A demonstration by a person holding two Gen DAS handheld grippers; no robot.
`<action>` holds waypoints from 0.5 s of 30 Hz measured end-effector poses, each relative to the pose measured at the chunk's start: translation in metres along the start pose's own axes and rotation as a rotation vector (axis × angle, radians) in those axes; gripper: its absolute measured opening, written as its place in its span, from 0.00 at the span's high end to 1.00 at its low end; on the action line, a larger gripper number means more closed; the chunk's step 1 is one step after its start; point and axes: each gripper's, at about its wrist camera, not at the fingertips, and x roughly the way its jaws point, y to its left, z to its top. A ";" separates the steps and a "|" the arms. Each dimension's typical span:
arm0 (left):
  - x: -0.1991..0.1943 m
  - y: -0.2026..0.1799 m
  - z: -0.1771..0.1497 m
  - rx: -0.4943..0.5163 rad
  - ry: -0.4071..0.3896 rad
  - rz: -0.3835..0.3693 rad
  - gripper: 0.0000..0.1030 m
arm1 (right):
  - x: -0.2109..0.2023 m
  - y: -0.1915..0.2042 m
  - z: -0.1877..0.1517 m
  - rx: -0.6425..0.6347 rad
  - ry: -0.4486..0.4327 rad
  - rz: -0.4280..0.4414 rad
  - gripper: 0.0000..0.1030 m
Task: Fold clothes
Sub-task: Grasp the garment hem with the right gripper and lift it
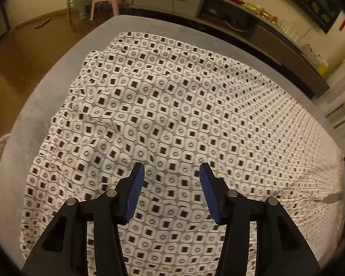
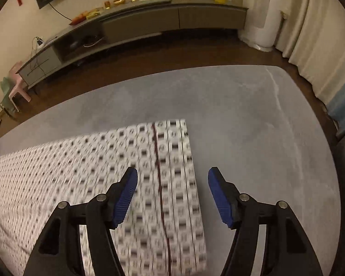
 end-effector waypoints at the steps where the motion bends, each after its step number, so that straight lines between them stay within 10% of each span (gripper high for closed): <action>1: 0.001 -0.001 0.001 -0.017 0.003 -0.049 0.49 | 0.011 0.001 0.003 -0.013 -0.004 0.000 0.37; 5: -0.004 -0.022 -0.005 -0.042 0.015 -0.188 0.49 | 0.010 0.014 -0.003 -0.105 0.003 -0.007 0.91; 9: -0.012 -0.059 -0.003 -0.061 0.028 -0.309 0.47 | -0.001 0.027 -0.017 -0.212 -0.092 0.041 0.93; 15: 0.004 -0.138 0.024 -0.050 0.023 -0.400 0.39 | -0.100 0.054 -0.128 -0.502 -0.293 0.114 0.93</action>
